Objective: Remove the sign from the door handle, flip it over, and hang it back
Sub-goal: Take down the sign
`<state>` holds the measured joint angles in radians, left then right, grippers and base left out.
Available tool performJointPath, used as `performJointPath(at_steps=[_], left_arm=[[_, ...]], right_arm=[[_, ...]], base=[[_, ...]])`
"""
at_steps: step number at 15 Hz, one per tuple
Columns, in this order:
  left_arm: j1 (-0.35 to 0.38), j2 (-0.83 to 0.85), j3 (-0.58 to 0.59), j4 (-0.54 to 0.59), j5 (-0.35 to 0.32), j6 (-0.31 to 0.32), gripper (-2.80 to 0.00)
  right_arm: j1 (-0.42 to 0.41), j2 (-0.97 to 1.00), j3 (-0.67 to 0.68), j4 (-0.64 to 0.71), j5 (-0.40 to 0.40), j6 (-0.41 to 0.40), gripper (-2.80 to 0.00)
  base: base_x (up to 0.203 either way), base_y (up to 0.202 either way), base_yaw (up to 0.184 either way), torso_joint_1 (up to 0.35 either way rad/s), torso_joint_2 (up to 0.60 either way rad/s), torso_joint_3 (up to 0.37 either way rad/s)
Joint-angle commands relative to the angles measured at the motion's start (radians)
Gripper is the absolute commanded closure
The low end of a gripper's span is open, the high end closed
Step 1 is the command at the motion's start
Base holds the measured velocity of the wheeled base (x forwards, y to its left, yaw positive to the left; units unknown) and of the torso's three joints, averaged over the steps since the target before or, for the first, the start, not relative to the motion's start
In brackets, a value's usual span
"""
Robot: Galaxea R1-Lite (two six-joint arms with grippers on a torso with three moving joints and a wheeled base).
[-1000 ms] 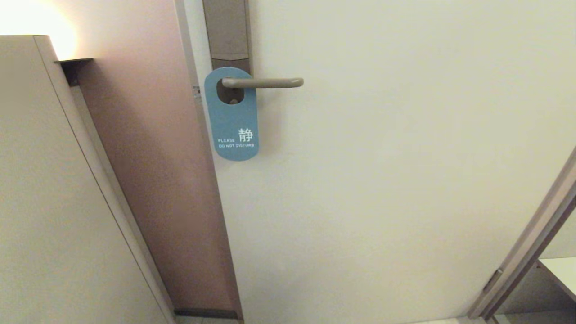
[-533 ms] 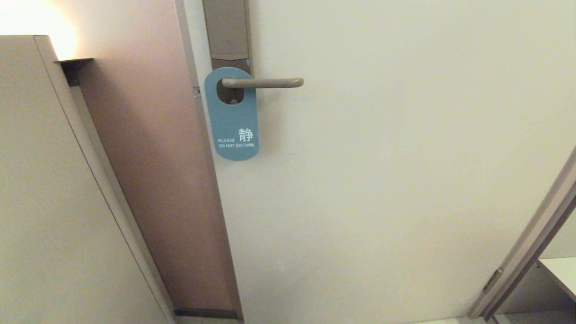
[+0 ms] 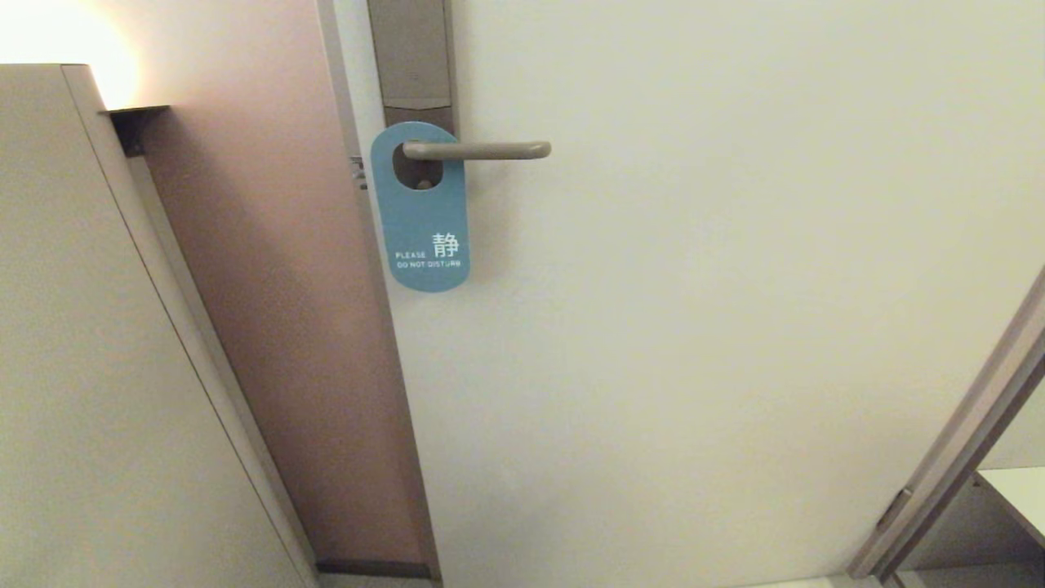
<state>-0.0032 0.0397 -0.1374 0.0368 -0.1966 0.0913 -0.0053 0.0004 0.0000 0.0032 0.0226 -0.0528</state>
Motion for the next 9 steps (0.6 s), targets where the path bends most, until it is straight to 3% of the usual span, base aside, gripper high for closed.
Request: performJointPath(at_steps=[1,5,9], left_arm=[[-0.001,0.107,-0.056,-0.004,-0.003,-0.006,0.0],[-0.036,0.312,-0.197,-0.008,-0.006,-0.042,0.0],[-0.067,0.547,-0.346,-0.011,-0.009,-0.119,0.0]], right_arm=[[0.001,0.0,0.0,0.0,0.0,0.0,0.0],[0.001,0.0,0.0,0.0,0.0,-0.001,0.0],[0.001,0.0,0.0,0.0,0.0,-0.001,0.0]], base=[[0.0,0.0,0.0,0.0,0.0,0.0],[0.0,0.0,0.0,0.0,0.0,0.0],[0.0,0.0,0.0,0.0,0.0,0.0]])
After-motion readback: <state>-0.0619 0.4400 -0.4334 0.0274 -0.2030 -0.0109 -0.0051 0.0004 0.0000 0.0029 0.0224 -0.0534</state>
